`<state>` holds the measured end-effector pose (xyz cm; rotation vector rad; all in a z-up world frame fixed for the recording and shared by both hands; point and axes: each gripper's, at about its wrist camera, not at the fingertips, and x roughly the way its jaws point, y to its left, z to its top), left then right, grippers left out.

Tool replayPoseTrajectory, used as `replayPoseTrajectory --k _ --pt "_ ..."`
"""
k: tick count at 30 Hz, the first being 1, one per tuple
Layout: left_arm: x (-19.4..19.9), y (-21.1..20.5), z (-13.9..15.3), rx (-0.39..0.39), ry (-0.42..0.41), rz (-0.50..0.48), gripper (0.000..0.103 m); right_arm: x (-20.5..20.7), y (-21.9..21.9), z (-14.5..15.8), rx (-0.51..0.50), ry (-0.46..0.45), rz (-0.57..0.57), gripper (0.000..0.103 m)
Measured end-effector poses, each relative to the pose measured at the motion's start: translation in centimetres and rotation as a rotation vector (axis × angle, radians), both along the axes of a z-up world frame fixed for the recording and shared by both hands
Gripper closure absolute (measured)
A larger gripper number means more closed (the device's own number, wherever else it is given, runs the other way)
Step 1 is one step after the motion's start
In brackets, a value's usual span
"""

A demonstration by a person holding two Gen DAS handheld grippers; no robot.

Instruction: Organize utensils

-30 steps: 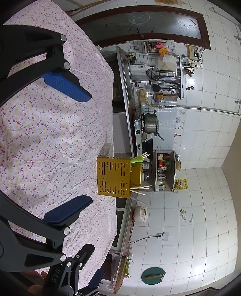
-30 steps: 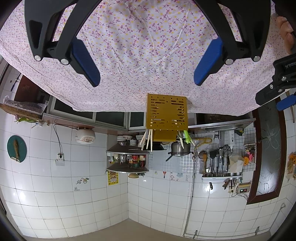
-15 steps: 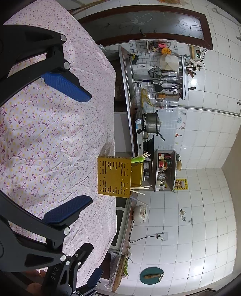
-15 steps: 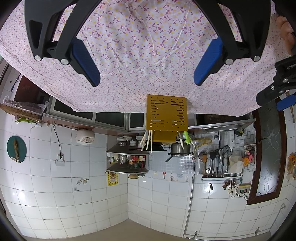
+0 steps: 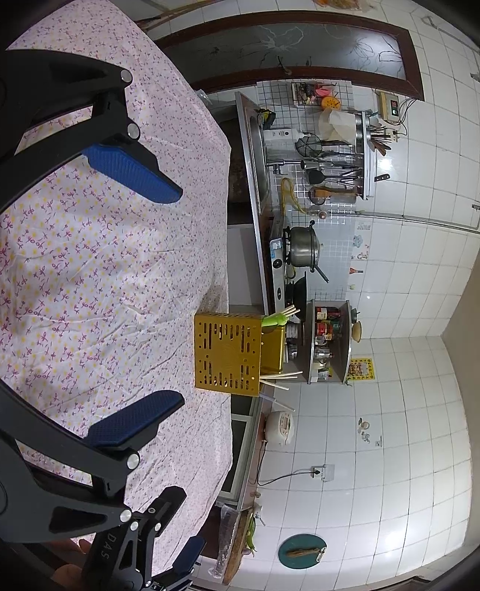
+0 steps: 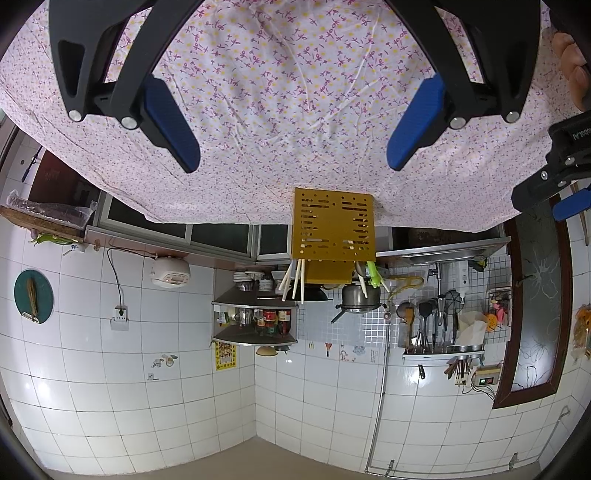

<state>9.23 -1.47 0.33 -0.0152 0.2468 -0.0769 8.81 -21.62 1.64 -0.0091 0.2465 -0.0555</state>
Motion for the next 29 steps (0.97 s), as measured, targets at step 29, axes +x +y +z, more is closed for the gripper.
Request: replayPoseTrajectory --k 29 --pt "-0.19 0.59 0.18 -0.006 0.001 -0.006 0.005 0.62 -0.41 -0.30 -0.004 0.006 0.003 0.004"
